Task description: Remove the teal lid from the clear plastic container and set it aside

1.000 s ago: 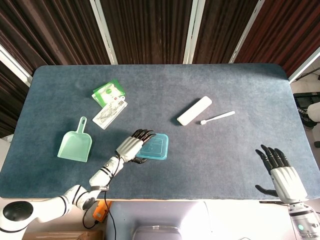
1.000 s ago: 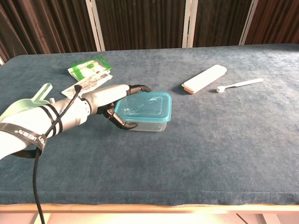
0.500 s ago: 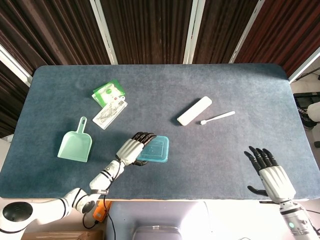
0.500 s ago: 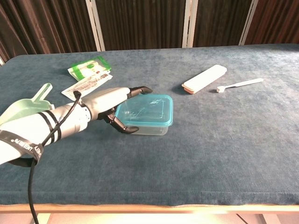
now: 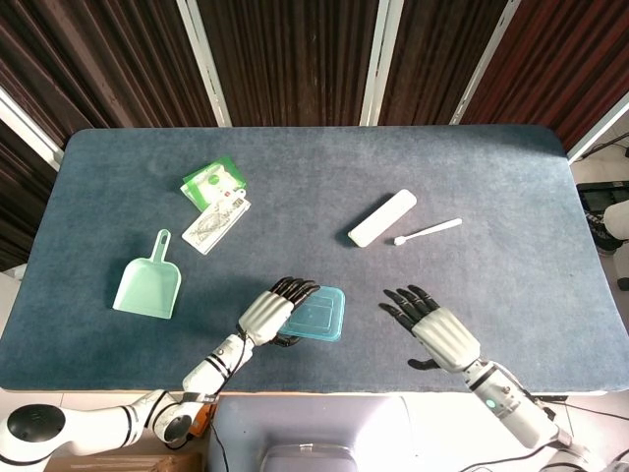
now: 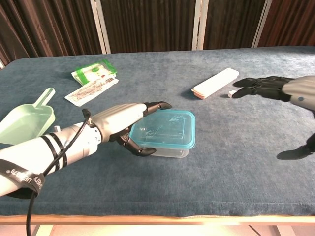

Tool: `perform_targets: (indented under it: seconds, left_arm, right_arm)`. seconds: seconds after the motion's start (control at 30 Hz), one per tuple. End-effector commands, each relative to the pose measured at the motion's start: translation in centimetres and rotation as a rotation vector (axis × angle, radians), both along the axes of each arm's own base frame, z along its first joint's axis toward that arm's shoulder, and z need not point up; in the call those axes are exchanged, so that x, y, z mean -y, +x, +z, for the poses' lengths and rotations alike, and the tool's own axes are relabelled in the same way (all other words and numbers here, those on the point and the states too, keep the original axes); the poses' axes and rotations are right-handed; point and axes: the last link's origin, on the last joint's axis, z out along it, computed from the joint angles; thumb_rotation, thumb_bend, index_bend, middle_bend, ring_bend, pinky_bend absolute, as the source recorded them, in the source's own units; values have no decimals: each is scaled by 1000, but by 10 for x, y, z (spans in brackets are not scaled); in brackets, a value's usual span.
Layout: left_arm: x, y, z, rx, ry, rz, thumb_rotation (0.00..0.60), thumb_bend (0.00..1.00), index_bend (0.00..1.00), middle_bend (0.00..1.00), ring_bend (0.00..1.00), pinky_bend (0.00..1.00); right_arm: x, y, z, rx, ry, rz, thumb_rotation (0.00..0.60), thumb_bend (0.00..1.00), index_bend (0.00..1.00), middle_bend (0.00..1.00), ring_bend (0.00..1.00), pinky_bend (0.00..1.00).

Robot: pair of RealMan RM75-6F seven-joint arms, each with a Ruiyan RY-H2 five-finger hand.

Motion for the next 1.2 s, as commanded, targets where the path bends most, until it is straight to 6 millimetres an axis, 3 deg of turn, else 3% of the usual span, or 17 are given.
perform_targets:
  seconds: [0.03, 0.27, 0.8, 0.97, 1.2]
  left_arm:
    - [-1, 1, 0, 5, 0, 10, 600, 271, 0, 613, 461, 654]
    - [-1, 3, 3, -6, 58, -34, 600, 272, 0, 616, 462, 653]
    - [3, 2, -1, 9, 15, -6, 600, 273, 0, 624, 465, 660]
    - [2, 0, -2, 1, 11, -2, 600, 274, 0, 624, 465, 659]
    - [2, 0, -2, -1, 9, -4, 600, 271, 0, 624, 465, 660]
  right_arm:
    - [7, 15, -23, 29, 49, 64, 600, 224, 396, 0, 0, 0]
    - [16, 33, -47, 123, 74, 130, 600, 337, 555, 12, 0, 0]
    - [30, 49, -78, 126, 55, 162, 600, 356, 607, 43, 0, 0]
    - [35, 56, -98, 96, 61, 157, 600, 367, 618, 54, 0, 0]
    - [39, 57, -106, 80, 43, 151, 600, 367, 630, 61, 0, 0]
